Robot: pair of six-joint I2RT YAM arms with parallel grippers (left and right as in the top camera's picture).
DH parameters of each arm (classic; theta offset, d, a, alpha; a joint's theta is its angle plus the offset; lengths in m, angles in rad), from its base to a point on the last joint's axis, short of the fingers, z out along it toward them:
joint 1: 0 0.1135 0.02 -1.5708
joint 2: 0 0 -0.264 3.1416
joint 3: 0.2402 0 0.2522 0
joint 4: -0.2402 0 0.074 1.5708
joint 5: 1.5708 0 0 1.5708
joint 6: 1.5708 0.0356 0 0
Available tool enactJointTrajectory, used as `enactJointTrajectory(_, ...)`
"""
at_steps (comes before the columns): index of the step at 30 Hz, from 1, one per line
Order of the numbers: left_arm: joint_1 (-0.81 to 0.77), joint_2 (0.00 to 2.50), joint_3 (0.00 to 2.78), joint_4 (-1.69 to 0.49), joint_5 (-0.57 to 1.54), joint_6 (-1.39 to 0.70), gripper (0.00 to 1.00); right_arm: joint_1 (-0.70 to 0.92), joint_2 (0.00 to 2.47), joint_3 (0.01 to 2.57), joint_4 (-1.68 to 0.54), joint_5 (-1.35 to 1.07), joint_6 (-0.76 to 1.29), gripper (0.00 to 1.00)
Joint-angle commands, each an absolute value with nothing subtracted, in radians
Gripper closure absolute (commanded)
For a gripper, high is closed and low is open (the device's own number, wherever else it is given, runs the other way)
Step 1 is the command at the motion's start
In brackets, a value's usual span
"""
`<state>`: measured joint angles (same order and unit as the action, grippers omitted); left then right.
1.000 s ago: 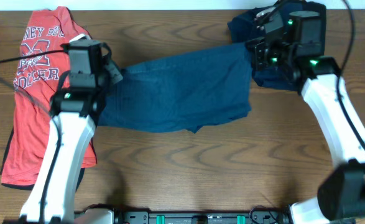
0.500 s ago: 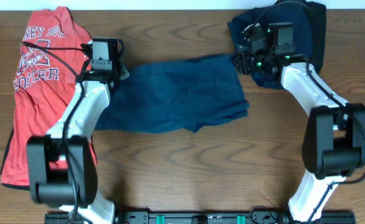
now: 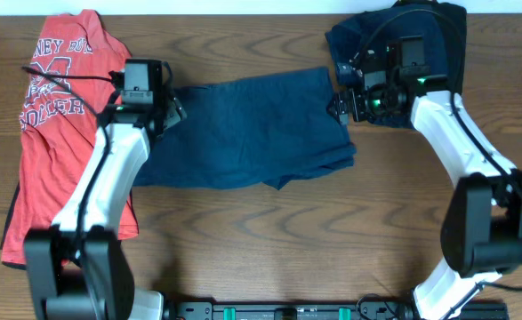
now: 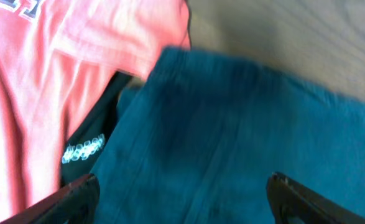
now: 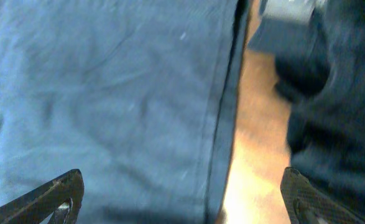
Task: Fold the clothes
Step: 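Grasp the shorts' left edge and right hem with both grippers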
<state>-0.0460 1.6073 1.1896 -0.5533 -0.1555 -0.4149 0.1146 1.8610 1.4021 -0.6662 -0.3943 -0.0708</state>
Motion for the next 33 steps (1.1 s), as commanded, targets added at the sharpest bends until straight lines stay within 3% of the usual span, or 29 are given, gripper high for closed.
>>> enactJointTrajectory(1,-0.039,1.592,1.19,-0.64,-0.104,-0.349,0.12,0.13,1.859,1.409,-0.728,-0.427,-0.073,0.01)
enactJointTrajectory(7,0.029,1.635,1.19,-0.773,0.033,-0.263,0.12,0.152,1.864,1.409,-0.759,-0.421,-0.107,0.03)
enactJointTrajectory(18,0.241,1.703,1.19,-0.762,0.225,-0.096,0.12,0.188,1.864,1.409,-0.718,-0.385,-0.137,0.02)
enactJointTrajectory(33,0.257,1.879,1.19,-0.666,0.283,-0.038,0.12,0.195,1.864,1.409,-0.71,-0.385,-0.139,0.02)
